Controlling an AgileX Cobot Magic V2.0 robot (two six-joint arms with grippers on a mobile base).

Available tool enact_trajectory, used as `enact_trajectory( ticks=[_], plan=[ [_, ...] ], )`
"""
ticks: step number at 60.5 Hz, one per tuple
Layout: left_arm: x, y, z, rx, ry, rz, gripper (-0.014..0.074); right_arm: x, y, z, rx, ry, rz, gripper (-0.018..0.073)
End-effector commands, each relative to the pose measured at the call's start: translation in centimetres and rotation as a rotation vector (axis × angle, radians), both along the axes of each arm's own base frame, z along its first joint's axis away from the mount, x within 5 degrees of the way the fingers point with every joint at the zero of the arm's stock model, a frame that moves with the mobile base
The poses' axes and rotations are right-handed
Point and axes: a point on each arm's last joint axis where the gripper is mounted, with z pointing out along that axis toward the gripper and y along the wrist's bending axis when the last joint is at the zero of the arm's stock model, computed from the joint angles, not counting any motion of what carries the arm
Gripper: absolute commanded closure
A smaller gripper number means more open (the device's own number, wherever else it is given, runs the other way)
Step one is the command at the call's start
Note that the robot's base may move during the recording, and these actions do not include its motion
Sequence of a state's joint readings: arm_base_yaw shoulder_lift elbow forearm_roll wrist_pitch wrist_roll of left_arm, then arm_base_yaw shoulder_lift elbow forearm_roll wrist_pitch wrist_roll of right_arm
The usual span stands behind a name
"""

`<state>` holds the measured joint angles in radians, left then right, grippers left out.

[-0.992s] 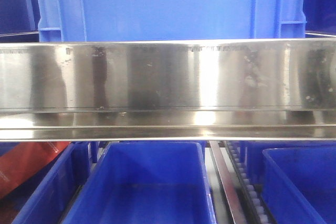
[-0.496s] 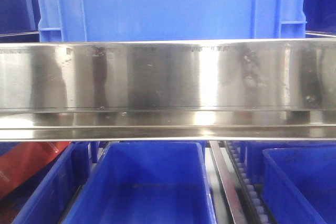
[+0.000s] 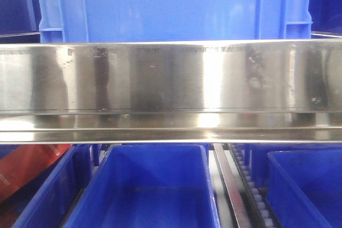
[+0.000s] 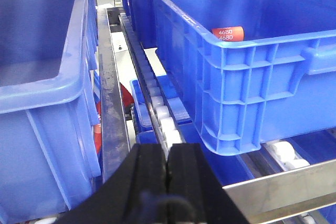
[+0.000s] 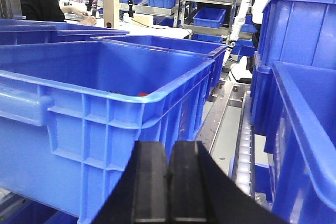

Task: Place cylindrical capacitor in blue bin on shelf

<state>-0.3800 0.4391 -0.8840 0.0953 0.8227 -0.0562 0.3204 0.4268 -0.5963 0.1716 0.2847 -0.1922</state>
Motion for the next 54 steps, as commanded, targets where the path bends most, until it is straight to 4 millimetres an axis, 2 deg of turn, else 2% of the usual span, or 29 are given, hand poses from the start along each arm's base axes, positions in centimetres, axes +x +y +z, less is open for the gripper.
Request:
enact_trajectory(
  ticks=[1, 14, 22, 29, 39, 54],
  plan=[
    [-0.1, 0.1, 0.2, -0.014, -0.029, 0.005, 0.0707, 0.0, -0.1, 0.1, 0.007, -0.021, -0.007, 0.0703],
    [-0.1, 0.3, -0.2, -0.012, -0.03, 0.051, 0.0707, 0.0, -0.1, 0.1, 0.007, -0.021, -0.007, 0.0703],
    [-0.4, 0.7, -2.0, -0.046, -0.093, 0.137, 0.0707, 0.0, -0.1, 0.1, 0.007, -0.021, -0.007, 0.0703],
    [-0.6, 1.0, -4.8, -0.043, -0.187, 0.193, 0.0707, 0.0, -0.1, 0.1, 0.007, -0.021, -0.007, 0.0703],
    [-0.4, 1.0, -10.3, -0.057, -0.262, 0.213, 0.0707, 0.0, -0.1, 0.1, 0.007, -0.021, -0.007, 0.0703],
    [0.2, 0.9, -17.7, -0.07, -0.276, 0.223, 0.0707, 0.0, -0.1, 0.1, 0.007, -0.021, -0.007, 0.0703]
  ],
)
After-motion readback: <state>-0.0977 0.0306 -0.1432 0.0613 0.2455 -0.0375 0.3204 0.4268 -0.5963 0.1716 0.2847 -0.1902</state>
